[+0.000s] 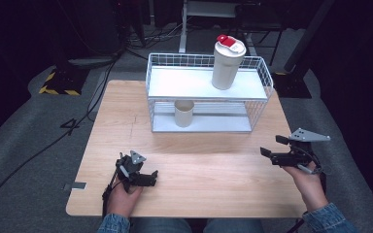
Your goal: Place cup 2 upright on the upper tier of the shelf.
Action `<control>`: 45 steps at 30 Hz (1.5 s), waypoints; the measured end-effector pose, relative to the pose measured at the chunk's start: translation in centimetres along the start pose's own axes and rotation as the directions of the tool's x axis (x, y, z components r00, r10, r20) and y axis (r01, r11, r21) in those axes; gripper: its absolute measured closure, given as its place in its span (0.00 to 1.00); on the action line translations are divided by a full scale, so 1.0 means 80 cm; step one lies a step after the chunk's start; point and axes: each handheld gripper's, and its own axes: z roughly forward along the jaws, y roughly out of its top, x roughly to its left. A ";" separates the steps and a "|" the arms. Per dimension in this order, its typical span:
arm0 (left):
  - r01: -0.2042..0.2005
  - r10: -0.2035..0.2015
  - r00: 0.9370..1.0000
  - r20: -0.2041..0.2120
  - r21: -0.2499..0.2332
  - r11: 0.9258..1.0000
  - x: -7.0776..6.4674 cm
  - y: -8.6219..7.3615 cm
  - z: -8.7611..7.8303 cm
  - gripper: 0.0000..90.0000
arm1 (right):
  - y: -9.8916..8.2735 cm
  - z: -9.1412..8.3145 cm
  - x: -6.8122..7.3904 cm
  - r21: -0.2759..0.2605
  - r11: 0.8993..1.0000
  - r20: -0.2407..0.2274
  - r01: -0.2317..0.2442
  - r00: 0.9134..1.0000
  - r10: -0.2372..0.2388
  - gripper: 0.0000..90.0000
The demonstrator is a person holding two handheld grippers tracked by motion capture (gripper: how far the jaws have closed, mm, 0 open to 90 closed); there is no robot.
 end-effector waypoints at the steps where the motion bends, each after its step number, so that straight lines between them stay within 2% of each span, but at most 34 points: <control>1: 0.000 0.000 1.000 0.000 0.000 1.000 0.000 0.000 0.000 0.01 | -0.003 0.002 0.000 0.007 1.000 0.001 -0.007 1.000 0.007 0.18; 10: 0.000 0.000 1.000 0.000 0.000 1.000 0.000 0.000 0.000 0.01 | -0.036 0.022 0.000 0.062 0.997 0.015 -0.054 0.998 0.053 0.18; 16: 0.000 0.000 1.000 0.000 0.000 1.000 0.000 0.000 0.000 0.01 | -0.055 0.032 0.003 0.086 0.995 0.026 -0.050 0.998 0.048 0.17; 26: 0.000 0.000 1.000 0.000 0.000 1.000 0.000 0.000 0.000 0.01 | -0.087 0.040 0.017 0.049 0.998 0.040 -0.043 0.998 0.041 0.17; 31: 0.000 0.000 1.000 0.000 0.000 1.000 0.000 0.000 0.000 0.01 | -0.095 0.044 0.022 0.044 0.999 0.051 -0.027 0.998 0.025 0.17; 38: 0.000 0.000 1.000 0.000 0.000 1.000 0.000 0.000 0.000 0.01 | -0.102 0.053 0.025 0.050 0.998 0.050 -0.035 0.998 0.033 0.17; 45: 0.000 0.000 1.000 -0.001 0.000 1.000 0.000 0.000 0.000 0.01 | -0.103 0.066 0.023 0.071 0.997 0.079 -0.036 0.996 0.031 0.17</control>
